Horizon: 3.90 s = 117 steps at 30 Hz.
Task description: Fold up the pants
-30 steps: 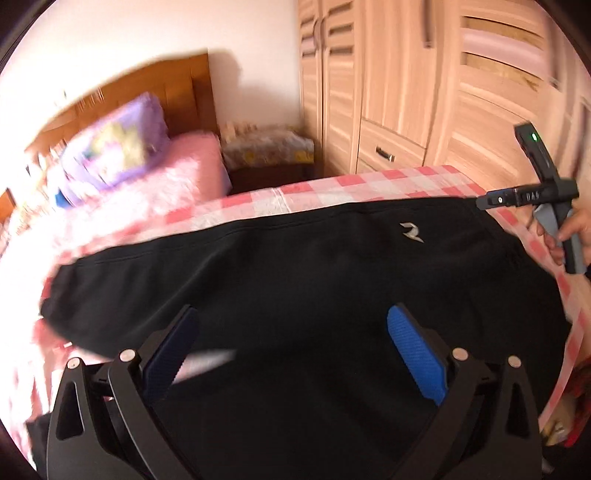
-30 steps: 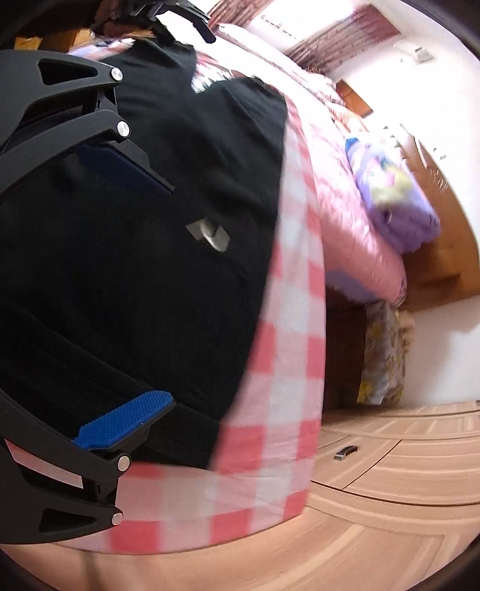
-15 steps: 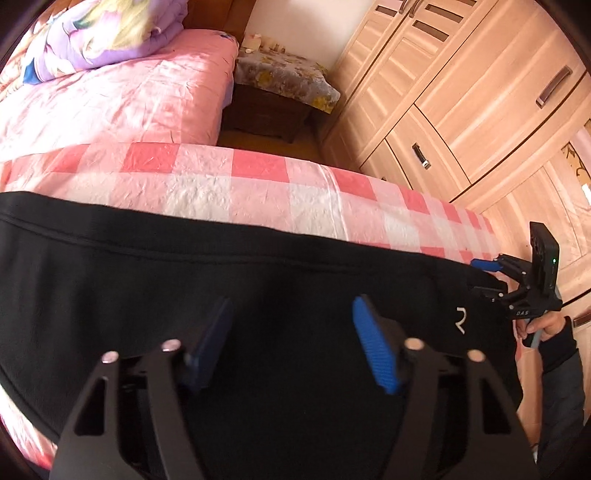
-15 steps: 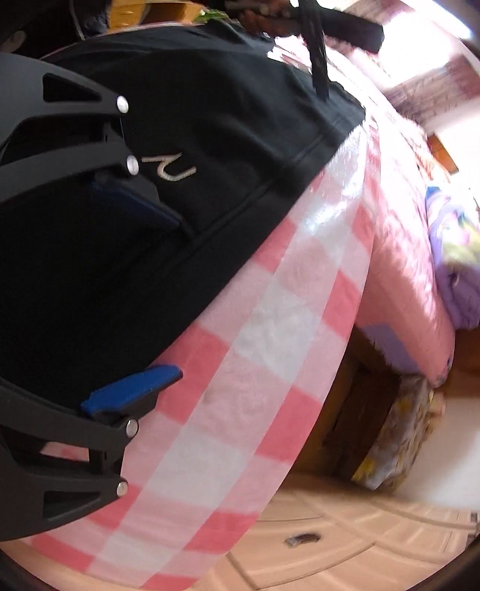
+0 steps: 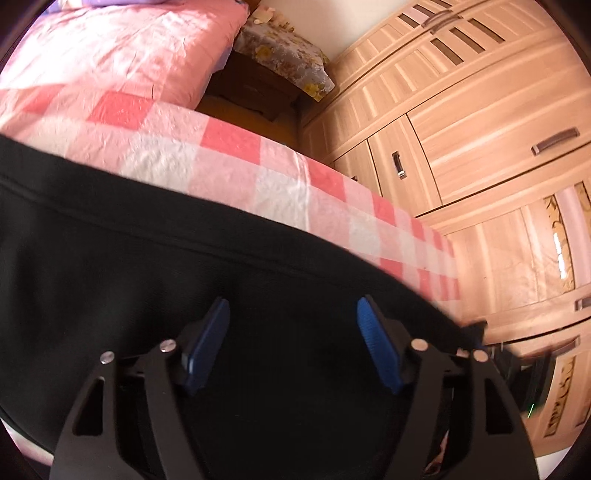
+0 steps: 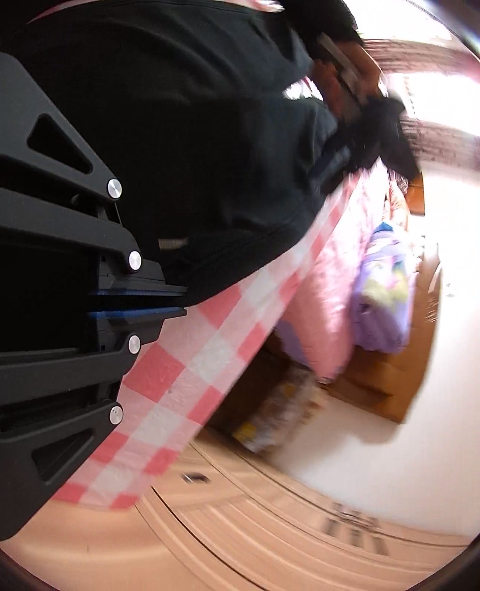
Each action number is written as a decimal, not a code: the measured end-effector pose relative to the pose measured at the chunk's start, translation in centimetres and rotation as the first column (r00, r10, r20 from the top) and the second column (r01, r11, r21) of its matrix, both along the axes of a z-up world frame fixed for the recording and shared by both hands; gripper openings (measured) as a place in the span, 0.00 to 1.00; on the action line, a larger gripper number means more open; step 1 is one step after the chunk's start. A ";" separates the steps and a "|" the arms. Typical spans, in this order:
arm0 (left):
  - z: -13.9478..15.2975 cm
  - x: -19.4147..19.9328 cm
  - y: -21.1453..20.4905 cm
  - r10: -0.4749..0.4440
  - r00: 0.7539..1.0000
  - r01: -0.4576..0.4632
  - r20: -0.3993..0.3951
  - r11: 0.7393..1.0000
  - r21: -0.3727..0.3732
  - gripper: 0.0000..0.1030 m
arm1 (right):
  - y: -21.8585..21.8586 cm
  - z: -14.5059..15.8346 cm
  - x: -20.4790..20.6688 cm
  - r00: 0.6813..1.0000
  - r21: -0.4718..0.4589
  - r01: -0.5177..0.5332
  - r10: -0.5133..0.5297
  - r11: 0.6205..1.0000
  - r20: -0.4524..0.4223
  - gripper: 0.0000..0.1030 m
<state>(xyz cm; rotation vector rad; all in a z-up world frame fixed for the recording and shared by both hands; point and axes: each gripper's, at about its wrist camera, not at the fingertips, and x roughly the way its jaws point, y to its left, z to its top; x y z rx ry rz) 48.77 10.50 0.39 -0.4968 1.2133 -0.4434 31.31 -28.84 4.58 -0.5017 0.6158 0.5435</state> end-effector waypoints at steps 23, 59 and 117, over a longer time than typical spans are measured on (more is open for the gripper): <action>4.6 -32.7 -0.5 0.019 0.826 -0.143 0.563 0.974 0.176 0.18 | -0.9 -2.9 -18.6 0.993 0.176 0.114 -0.118 0.978 0.010 0.18; -2.8 -34.7 5.1 0.256 0.922 -0.209 0.290 0.961 -0.183 0.82 | -17.2 -9.0 -17.6 0.822 0.706 0.569 -0.321 0.421 -0.471 0.26; -4.0 -40.4 7.7 0.224 0.929 -0.213 0.296 0.975 -0.069 0.09 | -17.9 -9.6 -26.1 0.726 0.644 0.682 -0.431 0.348 -0.536 0.17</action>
